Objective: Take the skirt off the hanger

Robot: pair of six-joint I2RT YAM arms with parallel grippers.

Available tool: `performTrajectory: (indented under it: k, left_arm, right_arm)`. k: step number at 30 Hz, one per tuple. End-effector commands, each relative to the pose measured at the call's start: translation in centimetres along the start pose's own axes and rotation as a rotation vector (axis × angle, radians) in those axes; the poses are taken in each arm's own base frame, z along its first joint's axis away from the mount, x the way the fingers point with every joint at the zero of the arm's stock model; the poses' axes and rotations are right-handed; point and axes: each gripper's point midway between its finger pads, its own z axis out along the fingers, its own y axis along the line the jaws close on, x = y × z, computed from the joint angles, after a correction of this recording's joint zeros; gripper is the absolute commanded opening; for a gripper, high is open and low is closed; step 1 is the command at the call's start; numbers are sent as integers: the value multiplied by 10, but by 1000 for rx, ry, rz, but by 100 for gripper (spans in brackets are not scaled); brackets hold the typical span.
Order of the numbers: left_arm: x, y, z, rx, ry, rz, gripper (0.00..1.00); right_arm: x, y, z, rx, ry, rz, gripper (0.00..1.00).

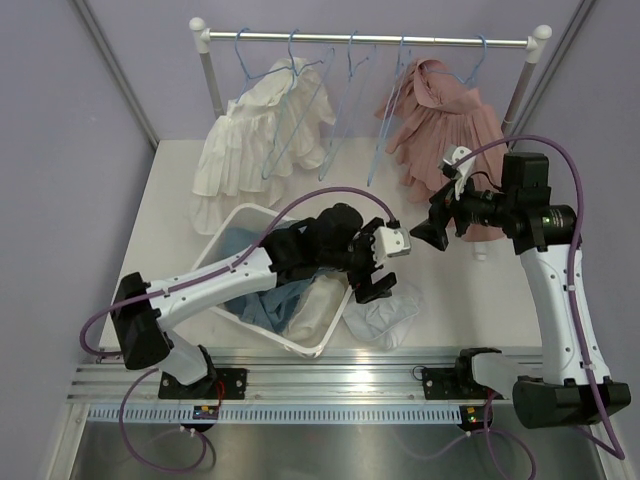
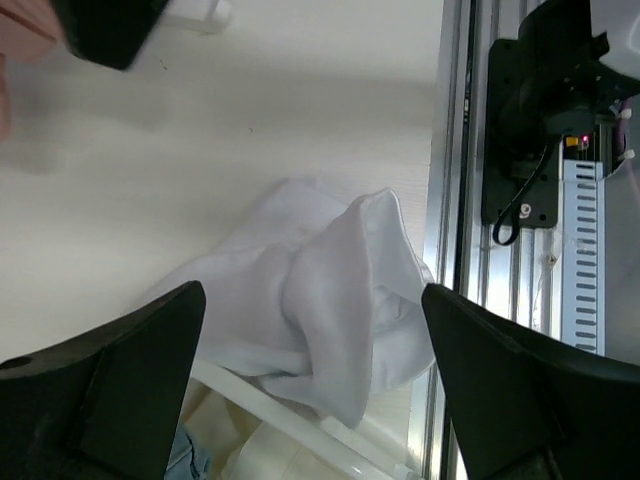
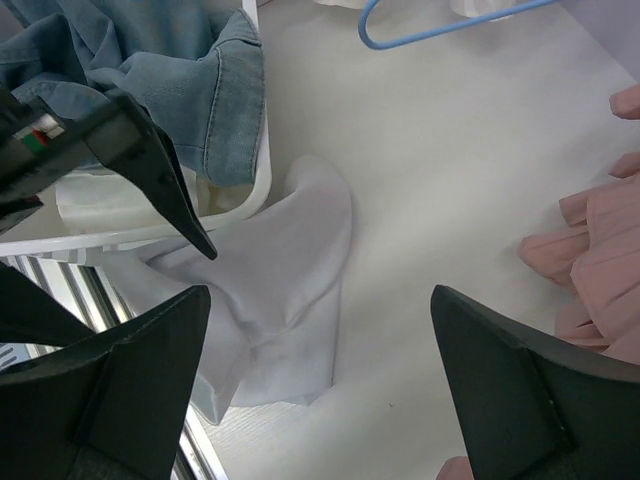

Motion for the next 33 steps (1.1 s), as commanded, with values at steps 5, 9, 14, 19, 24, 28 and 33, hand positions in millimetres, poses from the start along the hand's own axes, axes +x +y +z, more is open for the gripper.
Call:
performTrajectory:
  k: [5, 9, 14, 19, 24, 28, 33]
  left_arm:
    - [41, -2, 14, -26, 207, 75, 84]
    - [57, 16, 20, -149, 312, 108, 64]
    - [42, 29, 24, -240, 298, 109, 17]
    - [-55, 25, -11, -281, -21, 50, 0]
    - [-114, 32, -69, -361, -235, -20, 0]
    - [-155, 39, -153, -470, -421, -60, 0]
    - [-185, 59, -262, -733, -602, -107, 0]
  right_arm:
    - [-6, 13, -6, -28, -56, -9, 99]
    - [-8, 16, -8, -34, -65, -4, 100]
    - [-12, 20, -14, -29, -79, -6, 99]
    - [-19, 19, -26, 33, -91, -32, 99]
    - [-23, 14, -35, 93, -96, -44, 99]
    - [-26, 11, -39, 127, -104, -51, 99]
    - [-25, 6, -37, 142, -102, -40, 99]
